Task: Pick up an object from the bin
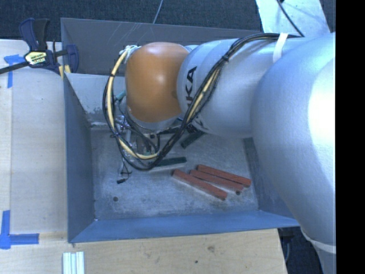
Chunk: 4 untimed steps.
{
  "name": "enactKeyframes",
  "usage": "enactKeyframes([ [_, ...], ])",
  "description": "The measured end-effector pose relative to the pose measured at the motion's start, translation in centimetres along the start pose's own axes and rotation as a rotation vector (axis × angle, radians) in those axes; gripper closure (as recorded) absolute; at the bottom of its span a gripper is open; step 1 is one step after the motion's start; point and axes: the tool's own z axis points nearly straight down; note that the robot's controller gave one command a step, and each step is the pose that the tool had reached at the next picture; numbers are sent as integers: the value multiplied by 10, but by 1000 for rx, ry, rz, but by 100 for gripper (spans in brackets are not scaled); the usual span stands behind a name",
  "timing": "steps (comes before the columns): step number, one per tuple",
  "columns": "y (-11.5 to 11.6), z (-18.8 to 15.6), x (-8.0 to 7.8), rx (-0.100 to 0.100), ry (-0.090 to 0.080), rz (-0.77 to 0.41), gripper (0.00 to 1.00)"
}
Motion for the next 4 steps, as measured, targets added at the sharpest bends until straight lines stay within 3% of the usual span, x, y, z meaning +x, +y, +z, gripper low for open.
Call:
enactKeyframes([
  [1,-51,39,-25,0,-1,-128,0],
  [2,-101,41,-47,0,-1,22,0],
  [3,-122,30,-33,1,1,-69,0],
  [4,-158,75,-24,-2,-1,-60,0],
])
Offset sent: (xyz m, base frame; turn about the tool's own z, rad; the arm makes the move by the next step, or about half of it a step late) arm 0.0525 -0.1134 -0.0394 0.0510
